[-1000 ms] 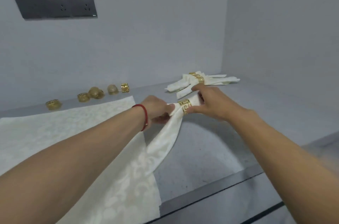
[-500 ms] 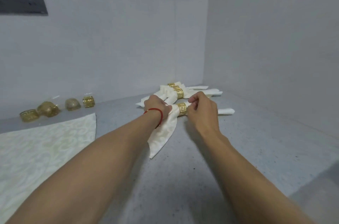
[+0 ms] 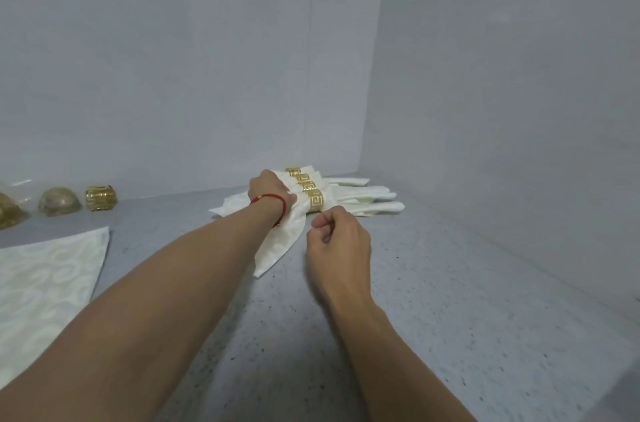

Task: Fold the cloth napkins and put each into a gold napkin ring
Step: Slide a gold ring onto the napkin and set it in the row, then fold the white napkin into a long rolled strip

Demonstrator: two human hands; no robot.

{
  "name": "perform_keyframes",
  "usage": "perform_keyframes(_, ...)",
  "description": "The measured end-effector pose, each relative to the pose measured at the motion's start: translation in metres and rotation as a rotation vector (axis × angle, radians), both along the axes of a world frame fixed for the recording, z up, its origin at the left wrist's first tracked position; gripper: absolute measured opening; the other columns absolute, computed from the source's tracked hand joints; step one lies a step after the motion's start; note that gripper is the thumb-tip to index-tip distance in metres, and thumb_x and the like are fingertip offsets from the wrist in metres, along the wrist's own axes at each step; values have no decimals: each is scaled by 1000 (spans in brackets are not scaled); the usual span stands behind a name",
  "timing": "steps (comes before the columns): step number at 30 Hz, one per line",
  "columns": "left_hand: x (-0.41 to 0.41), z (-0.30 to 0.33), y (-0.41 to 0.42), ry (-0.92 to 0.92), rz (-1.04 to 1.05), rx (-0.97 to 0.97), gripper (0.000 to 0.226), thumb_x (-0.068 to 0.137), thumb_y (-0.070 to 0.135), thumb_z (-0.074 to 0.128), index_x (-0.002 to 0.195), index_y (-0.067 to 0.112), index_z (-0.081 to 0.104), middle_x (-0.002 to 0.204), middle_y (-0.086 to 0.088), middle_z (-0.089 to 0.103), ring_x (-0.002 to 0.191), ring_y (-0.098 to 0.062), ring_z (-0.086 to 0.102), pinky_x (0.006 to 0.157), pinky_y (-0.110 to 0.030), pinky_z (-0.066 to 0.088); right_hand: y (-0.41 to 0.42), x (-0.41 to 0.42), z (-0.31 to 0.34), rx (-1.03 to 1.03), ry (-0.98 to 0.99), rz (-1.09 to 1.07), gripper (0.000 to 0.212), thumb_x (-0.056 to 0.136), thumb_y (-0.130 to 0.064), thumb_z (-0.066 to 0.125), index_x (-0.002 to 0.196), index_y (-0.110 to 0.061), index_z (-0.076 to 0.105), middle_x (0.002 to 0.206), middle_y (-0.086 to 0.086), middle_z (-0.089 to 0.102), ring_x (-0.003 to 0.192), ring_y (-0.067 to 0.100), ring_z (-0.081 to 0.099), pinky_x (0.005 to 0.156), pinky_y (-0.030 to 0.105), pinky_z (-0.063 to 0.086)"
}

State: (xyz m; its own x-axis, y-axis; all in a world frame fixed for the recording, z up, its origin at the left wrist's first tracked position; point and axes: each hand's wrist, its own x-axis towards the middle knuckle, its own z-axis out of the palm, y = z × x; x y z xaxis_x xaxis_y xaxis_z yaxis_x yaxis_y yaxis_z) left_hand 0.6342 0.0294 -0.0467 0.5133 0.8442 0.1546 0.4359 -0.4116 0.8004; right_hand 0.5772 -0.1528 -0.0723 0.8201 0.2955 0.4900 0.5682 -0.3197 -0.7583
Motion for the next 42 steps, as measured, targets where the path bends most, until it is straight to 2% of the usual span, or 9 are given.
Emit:
perform_keyframes(5,9,-2,6,7,8,38,36,71,24,84,103,12,72,106,-12,70,95,-28,68,87,-36,59,2,2,-4,-42,-18,21,12,94,-12,55,93,-23,61,89,-10,59,80,7,57,75,28,53)
perform_keyframes(10,-9,2,16,-5,-3,58,23,81,12,64,103,7,68,109,-16,67,91,-33,69,83,-40,60,1,6,-11,-152,-23,60,12,94,-12,55,97,-21,63,93,-6,62,82,8,57,75,29,51)
perform_keyframes(18,-154,23,1,100,-210,408,32,79,0,54,101,15,73,106,-6,71,105,-26,63,90,-31,51,-2,-56,-11,-367,-249,132,10,95,-24,52,99,-22,61,93,-6,62,85,12,56,74,32,50)
perform_keyframes(22,-251,19,-11,205,-262,444,34,81,3,57,107,17,73,110,-1,68,105,-21,62,92,-28,49,-7,-122,-8,-448,-338,334,11,92,-27,55,99,-23,63,90,-8,62,82,12,56,73,31,50)
perform_keyframes(26,-352,7,-30,129,-218,339,29,82,3,60,101,21,73,101,4,69,93,-14,63,87,-23,49,-6,-203,10,-576,-310,626,11,86,-29,57,89,-25,66,83,-10,64,77,11,57,75,35,54)
perform_keyframes(30,-444,-11,-51,111,-168,349,34,81,1,58,98,28,71,98,12,65,88,-6,56,83,-20,46,-4,-272,41,-789,-146,948,11,84,-31,73,92,-24,69,77,-13,64,72,7,59,76,32,56)
perform_keyframes(33,-520,-21,-64,131,-177,436,31,85,7,59,97,34,65,103,20,54,94,-4,51,80,-10,36,-4,-314,51,-1000,-85,1139,29,80,-42,85,99,-26,70,78,-12,61,69,5,56,70,29,52)
perform_keyframes(38,-599,-32,-87,232,-280,464,16,96,39,52,110,39,61,111,26,51,107,3,47,94,-14,37,6,-335,59,-1073,-33,1179,25,80,-37,86,96,-22,72,67,-14,52,62,4,45,68,21,40)
perform_keyframes(42,-620,-39,-98,252,-332,444,43,94,66,43,121,36,59,121,27,53,114,7,41,94,-6,29,17,-336,60,-1143,7,1164,26,80,-45,83,95,-25,76,79,-12,64,76,8,56,80,29,50)
